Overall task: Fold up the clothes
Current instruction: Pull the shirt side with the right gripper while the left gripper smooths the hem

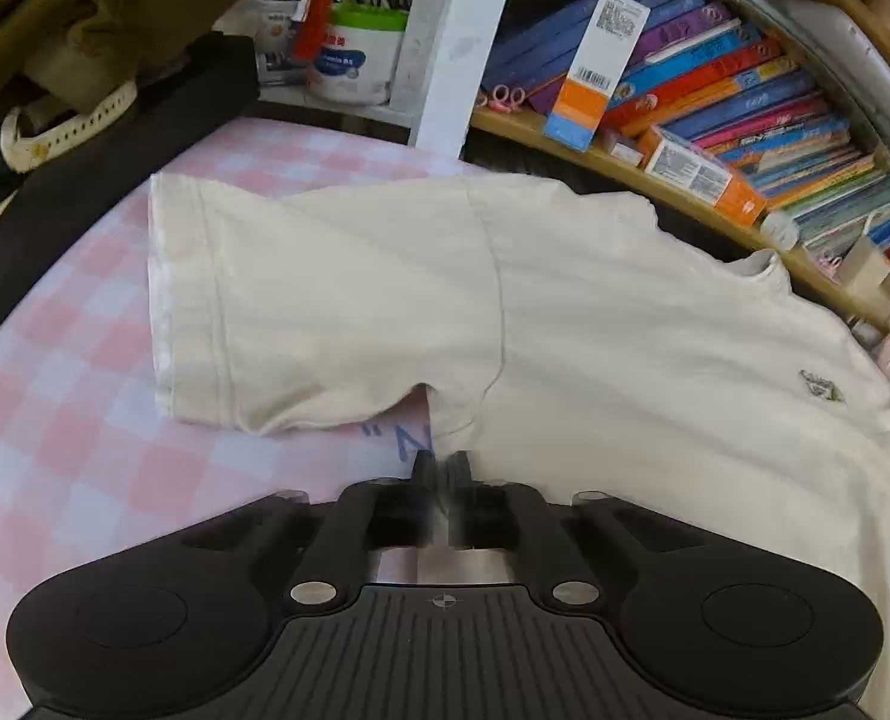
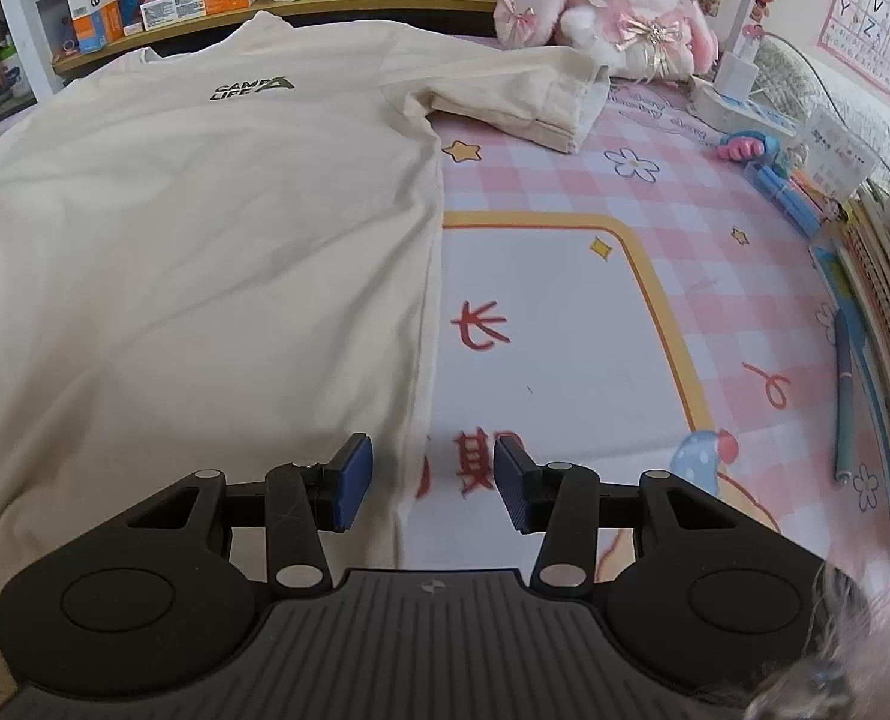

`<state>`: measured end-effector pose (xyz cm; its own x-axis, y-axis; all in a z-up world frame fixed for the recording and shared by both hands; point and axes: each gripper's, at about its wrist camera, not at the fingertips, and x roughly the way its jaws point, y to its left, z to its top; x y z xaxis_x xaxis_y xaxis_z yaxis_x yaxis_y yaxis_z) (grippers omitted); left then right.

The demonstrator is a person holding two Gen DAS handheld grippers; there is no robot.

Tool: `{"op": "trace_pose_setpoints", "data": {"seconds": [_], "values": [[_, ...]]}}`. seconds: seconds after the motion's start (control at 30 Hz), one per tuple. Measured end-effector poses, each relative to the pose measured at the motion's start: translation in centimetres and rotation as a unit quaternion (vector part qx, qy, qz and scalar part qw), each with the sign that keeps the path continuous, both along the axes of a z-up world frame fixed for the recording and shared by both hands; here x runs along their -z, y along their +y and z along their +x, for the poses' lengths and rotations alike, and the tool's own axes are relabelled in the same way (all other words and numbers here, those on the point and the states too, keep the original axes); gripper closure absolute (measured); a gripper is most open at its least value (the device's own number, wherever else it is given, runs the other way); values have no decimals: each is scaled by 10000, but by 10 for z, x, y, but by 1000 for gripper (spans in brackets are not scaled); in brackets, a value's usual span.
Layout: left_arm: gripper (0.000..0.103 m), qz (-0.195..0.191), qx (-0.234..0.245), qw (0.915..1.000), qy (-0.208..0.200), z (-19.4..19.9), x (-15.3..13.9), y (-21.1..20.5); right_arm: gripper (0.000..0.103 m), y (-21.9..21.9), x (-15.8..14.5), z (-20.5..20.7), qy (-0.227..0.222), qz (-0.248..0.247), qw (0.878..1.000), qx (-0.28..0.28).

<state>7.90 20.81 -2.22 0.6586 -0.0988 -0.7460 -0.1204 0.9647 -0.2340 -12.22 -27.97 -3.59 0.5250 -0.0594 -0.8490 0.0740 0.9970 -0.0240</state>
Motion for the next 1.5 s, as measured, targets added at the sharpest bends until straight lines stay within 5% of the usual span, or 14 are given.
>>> {"op": "trace_pose_setpoints", "data": {"seconds": [0.07, 0.3, 0.5, 0.67, 0.8, 0.87, 0.93, 1.0, 1.1, 1.17, 1.27, 1.43, 1.5], "values": [[100, 87, -385, 9992, 46, 4, -1, 11, 60, -4, 0, -6, 14, 78, 10000, -12], [93, -51, -541, 9985, 32, -9, -16, 17, 60, -12, 0, -22, 32, 440, 9985, -309], [89, -6, -556, 9984, -72, -88, -27, 12, 60, -19, -4, -35, 53, 733, 9943, -767], [52, 355, -690, 9970, -77, -174, -27, -1, 60, -23, -6, -46, 69, 941, 9882, -1206], [49, 610, -953, 9936, 50, -225, -25, -7, 60, -23, -5, -56, 89, 1082, 9813, -1591], [49, 592, -1136, 9917, 110, -243, -24, -2, 77, -23, -3, -58, 115, 1172, 9771, -1773], [49, 569, -1319, 9895, 166, -261, -24, 3, 98, -24, -4, -62, 197, 1471, 9698, -1934], [48, 556, -1349, 9888, 313, -269, -21, 7, 98, -34, -13, -61, 175, 2284, 9545, -1908], [48, 610, -1339, 9877, 526, -275, -15, 10, 99, -66, -30, -60, -247, 4005, 9057, -1366], [48, 671, -1264, 9878, 606, -277, -10, 8, 99, -78, -33, -55, -279, 3680, 9253, -877], [47, 818, -1070, 9881, 737, -273, -2, 5, 99, -71, -18, -48, 82, 1968, 9784, -624], [45, 1068, -574, 9903, 682, -266, -1, -1, 91, -64, -5, -54, 244, 1976, 9789, -457], [63, 1040, -401, 9916, 652, -264, -2, -2, 90, -58, -3, -58, 268, 1881, 9809, -419]]}}
